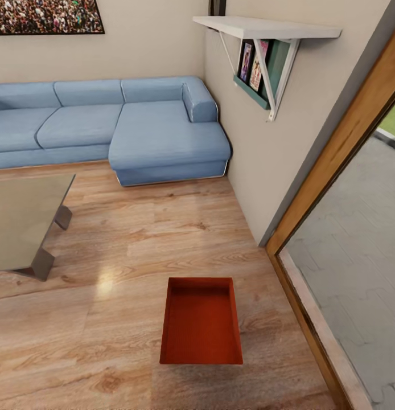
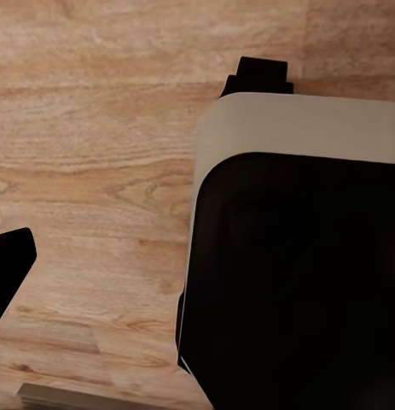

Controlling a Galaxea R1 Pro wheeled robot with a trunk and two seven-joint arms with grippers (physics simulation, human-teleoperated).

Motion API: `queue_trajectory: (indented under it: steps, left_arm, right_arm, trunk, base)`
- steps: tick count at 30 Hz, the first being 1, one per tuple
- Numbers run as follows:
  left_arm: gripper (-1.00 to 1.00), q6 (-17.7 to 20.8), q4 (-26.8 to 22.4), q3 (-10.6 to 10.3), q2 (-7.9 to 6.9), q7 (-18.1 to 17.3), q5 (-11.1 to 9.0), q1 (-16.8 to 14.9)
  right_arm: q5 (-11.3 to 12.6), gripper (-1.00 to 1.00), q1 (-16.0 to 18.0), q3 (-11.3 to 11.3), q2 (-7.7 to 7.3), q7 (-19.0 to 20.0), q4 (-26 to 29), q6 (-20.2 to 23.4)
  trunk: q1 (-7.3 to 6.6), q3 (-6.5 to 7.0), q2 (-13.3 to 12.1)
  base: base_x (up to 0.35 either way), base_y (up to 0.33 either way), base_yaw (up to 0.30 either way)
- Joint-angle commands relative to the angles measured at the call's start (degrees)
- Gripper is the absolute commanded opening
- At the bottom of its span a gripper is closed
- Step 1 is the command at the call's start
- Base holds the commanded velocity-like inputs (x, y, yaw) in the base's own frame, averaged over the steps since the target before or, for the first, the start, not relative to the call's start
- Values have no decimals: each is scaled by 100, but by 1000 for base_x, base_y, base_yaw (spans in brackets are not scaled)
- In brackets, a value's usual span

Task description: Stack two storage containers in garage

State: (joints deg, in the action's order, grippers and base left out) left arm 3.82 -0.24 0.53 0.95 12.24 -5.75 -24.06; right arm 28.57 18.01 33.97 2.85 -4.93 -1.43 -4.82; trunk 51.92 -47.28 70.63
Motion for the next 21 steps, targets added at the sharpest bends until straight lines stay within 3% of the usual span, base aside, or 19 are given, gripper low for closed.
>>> queue_trajectory:
  steps: [1, 21]
  left_arm:
    - [100, 13, -3, -1, 1, 15, -60, -2]
    - [100, 84, 0, -1, 1, 8, -58, -2]
  right_arm:
    - [50, 100, 3, 48, 5, -7, -15, -27]
    - [44, 100, 2, 49, -4, -2, -15, -27]
  trunk:
    - [0, -13, 2]
    - [0, -198, 2]
  base:
    - [0, 0, 0]
    - [0, 0, 0]
